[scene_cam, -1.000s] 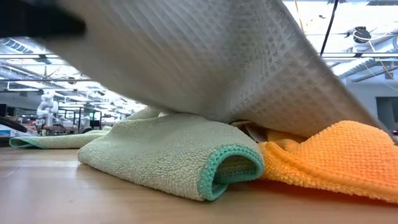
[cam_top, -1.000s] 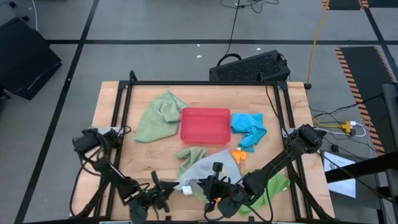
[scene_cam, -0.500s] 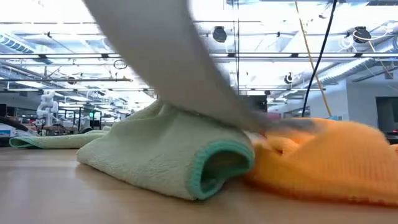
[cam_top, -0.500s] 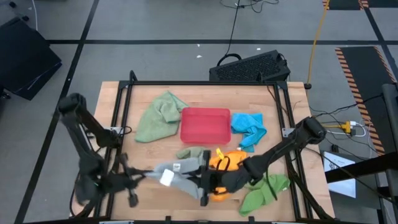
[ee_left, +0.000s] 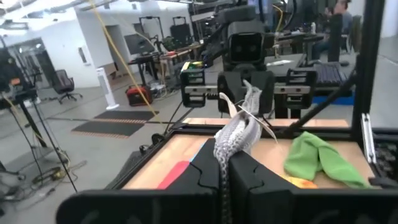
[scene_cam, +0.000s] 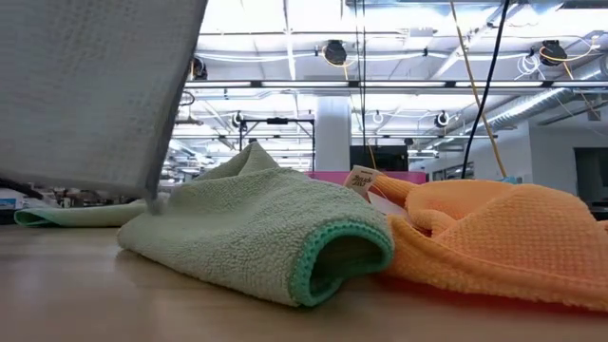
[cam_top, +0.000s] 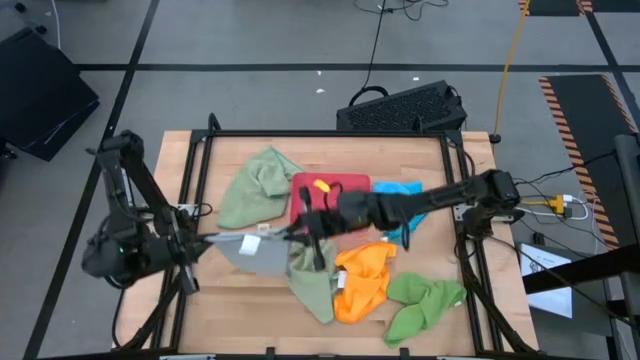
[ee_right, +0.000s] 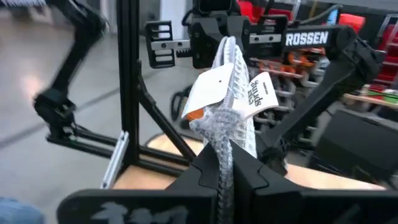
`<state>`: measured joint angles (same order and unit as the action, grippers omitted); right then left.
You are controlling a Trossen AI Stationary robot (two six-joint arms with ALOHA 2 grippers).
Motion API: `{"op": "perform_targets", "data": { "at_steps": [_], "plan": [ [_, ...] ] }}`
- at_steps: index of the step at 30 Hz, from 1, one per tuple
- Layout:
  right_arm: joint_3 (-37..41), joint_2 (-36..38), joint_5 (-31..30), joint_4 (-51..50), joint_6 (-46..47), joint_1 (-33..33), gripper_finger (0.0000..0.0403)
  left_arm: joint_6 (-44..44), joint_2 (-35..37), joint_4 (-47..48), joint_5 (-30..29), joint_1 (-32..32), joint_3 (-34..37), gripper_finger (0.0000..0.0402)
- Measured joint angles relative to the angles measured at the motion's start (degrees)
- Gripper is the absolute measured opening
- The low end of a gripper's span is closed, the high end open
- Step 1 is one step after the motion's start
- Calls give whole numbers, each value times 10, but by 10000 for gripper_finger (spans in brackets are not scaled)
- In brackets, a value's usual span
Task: Fold microfiber towels
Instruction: Fold the gray microfiber cloth
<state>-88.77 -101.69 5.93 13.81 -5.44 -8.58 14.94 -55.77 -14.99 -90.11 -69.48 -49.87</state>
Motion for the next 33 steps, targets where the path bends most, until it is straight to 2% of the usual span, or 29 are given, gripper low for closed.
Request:
{"op": "perform_targets", "data": {
  "at_steps": [4, 8, 12, 14, 17, 21, 23, 25, 28, 33],
  "plan": [
    [0, 0, 91, 19, 32, 54, 2, -26, 37, 35, 0, 16, 0, 3],
    [0, 0, 153, 22, 61, 93, 2, -132, 63, 129, 21, 32, 0, 3],
    [1, 0, 199, -4, 83, 111, 2, -325, 64, 271, 177, 71, 0, 3],
    [2, 1, 201, -29, 89, 112, 2, -416, 50, 337, 244, 89, 0, 3],
    [2, 6, 198, -78, 83, 103, 2, -518, 30, 426, 311, 98, 0, 3],
    [2, 6, 186, -119, 74, 90, 2, -609, 43, 532, 336, 98, 0, 3],
    [2, 6, 144, -115, 63, 89, 2, -644, 69, 585, 336, 100, 0, 3],
    [2, 6, 104, -102, 54, 90, 2, -666, 104, 629, 335, 106, 0, 3],
    [2, 1, 77, -48, 50, 100, 2, -670, 160, 673, 337, 121, -1, 3],
    [2, -12, 93, 51, 92, 129, 2, -610, 257, 667, 344, 138, -1, 3]
  ]
}}
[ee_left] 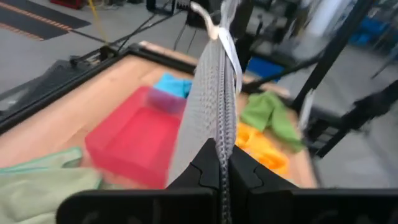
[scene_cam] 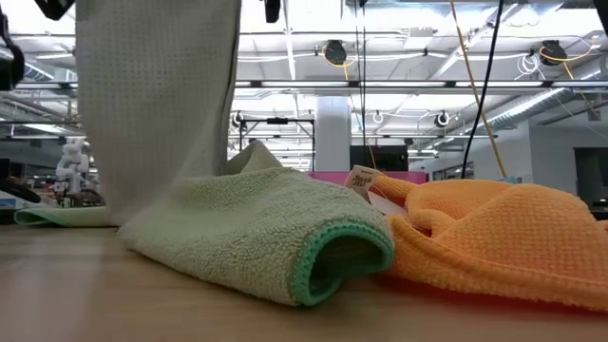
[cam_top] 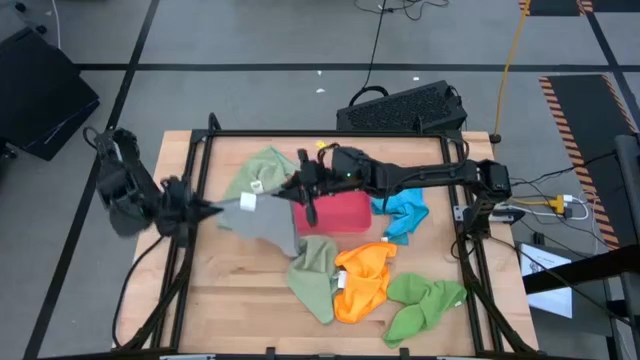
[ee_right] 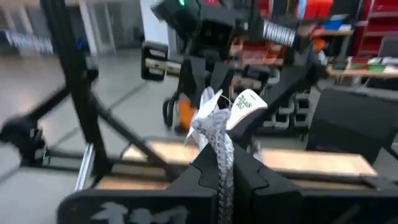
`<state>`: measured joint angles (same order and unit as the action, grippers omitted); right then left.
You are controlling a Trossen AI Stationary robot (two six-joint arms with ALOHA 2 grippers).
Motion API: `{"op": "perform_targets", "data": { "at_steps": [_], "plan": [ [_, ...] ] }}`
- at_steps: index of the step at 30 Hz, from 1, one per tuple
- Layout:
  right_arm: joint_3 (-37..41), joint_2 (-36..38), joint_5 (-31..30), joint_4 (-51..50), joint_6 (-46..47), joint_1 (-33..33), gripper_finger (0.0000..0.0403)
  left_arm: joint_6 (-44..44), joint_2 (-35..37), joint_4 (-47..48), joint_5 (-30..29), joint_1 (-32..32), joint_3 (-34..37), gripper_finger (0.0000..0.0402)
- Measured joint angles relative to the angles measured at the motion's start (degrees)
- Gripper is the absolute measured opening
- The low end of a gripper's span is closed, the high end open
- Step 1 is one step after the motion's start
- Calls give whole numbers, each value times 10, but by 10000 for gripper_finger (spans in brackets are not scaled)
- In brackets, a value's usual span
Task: Fold microfiber towels
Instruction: Fold the gray microfiber cloth
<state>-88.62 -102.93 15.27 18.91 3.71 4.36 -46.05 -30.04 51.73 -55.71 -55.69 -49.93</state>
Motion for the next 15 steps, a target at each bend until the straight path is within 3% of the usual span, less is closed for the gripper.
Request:
{"op": "perform_targets", "data": {
  "at_steps": [4, 8, 15],
  "plan": [
    [0, 0, 50, 26, 42, 0, 2, 48, 27, -70, 47, 0, 0, 3],
    [0, 2, 62, -10, 44, -32, 2, 91, -10, -127, 115, 0, 0, 3],
    [-1, -16, 69, -80, 44, -111, 2, -25, -160, -101, 227, -12, 0, 3]
  ]
}}
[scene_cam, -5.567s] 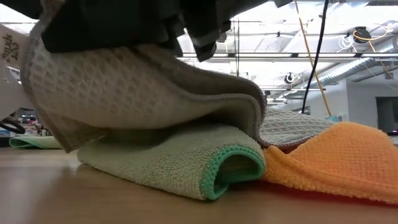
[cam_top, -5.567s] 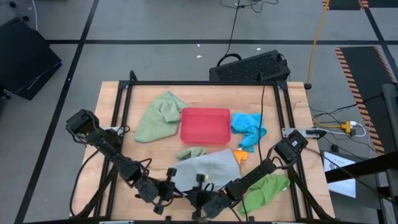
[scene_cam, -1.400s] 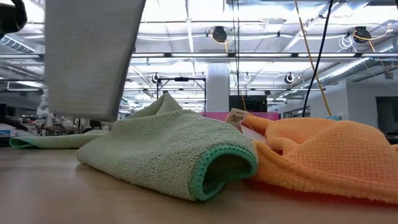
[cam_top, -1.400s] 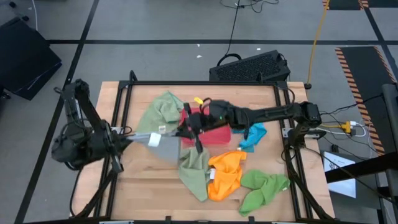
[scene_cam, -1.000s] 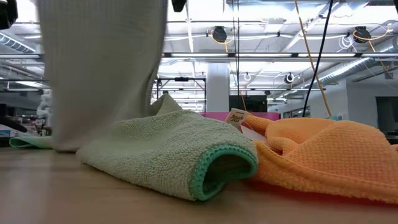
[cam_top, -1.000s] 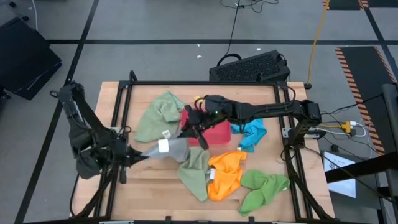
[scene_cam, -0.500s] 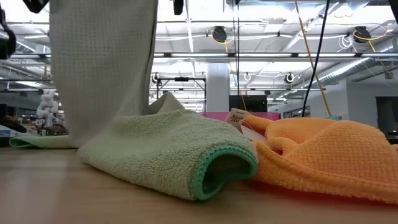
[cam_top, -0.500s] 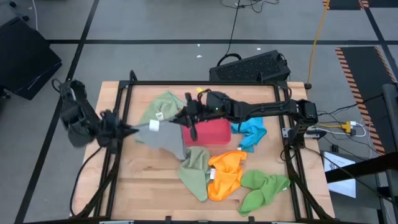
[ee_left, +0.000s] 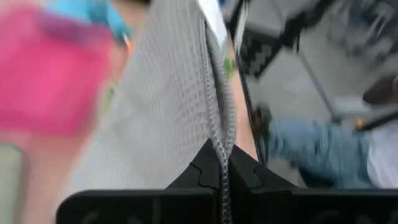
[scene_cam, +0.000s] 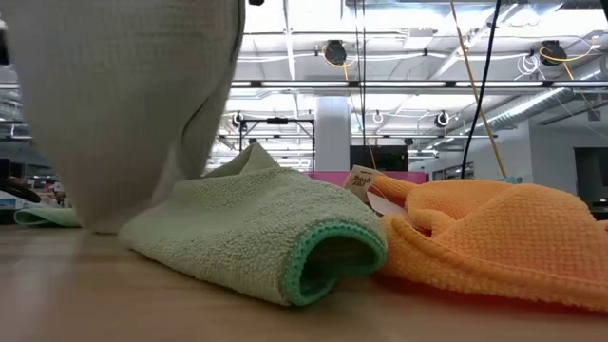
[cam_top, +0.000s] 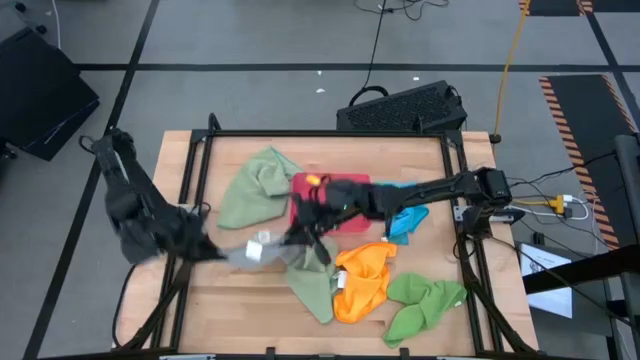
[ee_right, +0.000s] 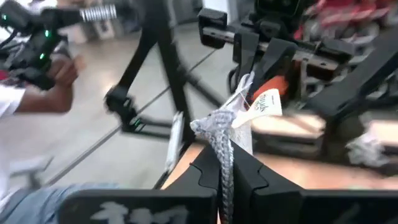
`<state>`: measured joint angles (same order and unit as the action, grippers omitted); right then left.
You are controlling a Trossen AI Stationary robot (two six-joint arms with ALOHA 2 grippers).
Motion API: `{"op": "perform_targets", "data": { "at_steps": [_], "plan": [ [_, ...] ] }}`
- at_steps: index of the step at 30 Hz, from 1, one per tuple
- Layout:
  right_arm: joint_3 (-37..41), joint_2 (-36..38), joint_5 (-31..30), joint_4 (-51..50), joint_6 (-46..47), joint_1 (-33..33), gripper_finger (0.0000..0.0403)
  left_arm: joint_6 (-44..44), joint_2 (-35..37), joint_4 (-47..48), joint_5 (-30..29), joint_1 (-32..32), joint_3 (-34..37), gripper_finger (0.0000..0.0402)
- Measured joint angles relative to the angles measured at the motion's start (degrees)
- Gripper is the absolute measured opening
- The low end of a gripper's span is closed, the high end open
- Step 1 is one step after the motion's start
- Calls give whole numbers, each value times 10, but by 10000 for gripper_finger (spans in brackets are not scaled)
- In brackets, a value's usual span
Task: Fold microfiber towels
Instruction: Fold the gray microfiber cloth
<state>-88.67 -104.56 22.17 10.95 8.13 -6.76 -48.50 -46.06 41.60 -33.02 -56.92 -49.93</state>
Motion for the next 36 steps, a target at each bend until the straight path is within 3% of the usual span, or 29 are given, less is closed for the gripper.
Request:
{"op": "perform_targets", "data": {
  "at_steps": [7, 11, 24, 27, 31, 36],
  "plan": [
    [0, -41, -58, 14, 2, -81, 2, -23, -121, -111, 43, -41, 0, 3],
    [0, -80, -107, 41, 15, -111, 2, -66, -171, -110, 44, -65, 0, 3],
    [-1, -259, -129, 371, 146, -136, 2, -272, -250, -101, 35, -168, 0, 3],
    [-1, -272, -150, 352, 150, -136, 2, -294, -262, -99, 12, -183, 0, 3],
    [-1, -273, -200, 252, 129, -138, 2, -299, -293, -99, -31, -183, 0, 3],
    [-1, -274, -237, 166, 77, -138, 2, -304, -350, -102, -39, -155, 1, 3]
  ]
}}
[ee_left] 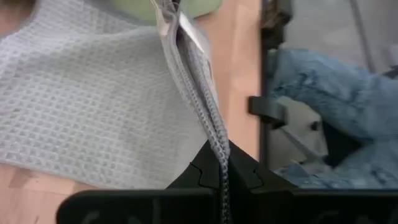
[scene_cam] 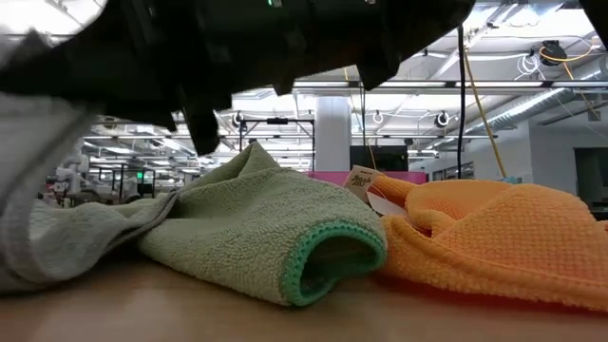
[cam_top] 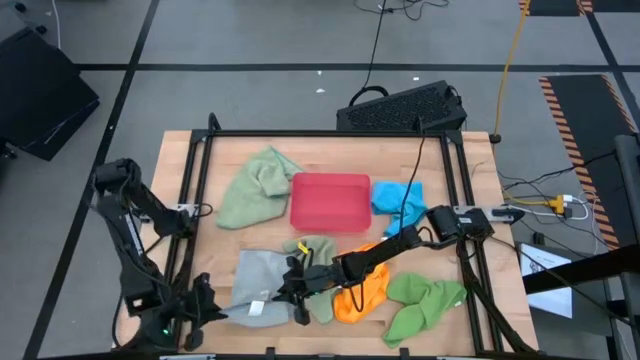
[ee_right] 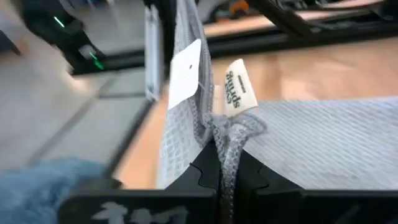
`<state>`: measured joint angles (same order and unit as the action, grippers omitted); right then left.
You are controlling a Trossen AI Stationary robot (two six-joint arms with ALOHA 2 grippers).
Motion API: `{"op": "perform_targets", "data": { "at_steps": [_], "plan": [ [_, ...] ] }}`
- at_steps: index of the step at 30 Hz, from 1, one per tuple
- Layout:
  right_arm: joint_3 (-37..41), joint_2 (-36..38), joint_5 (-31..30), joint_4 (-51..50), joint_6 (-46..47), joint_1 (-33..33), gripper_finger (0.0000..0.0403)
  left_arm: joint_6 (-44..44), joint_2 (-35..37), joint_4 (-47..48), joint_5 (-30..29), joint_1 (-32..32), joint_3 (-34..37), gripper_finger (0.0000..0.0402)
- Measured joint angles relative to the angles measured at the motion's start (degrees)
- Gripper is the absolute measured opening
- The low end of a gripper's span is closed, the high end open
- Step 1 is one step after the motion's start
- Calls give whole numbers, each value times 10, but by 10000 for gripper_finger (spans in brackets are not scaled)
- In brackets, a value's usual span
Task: Fold microfiber towels
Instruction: Fold the gray microfiber cloth
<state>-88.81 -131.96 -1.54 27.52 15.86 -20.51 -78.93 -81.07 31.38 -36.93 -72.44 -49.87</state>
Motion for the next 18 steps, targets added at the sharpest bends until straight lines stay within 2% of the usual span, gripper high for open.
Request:
{"op": "perform_targets", "data": {
  "at_steps": [8, 12, 15, 18],
  "plan": [
    [1, -1, 36, -18, 15, -1, 2, -11, -81, -42, 51, 26, 0, 3],
    [1, -1, -10, -41, 4, -3, 2, -10, -93, -20, 45, 31, 0, 3],
    [1, -1, -51, -60, -1, 8, 2, -21, -92, 36, 39, 44, 0, 3],
    [1, -1, -62, -62, -1, 20, 2, -29, -90, 96, 36, 63, 0, 3]
  ]
}}
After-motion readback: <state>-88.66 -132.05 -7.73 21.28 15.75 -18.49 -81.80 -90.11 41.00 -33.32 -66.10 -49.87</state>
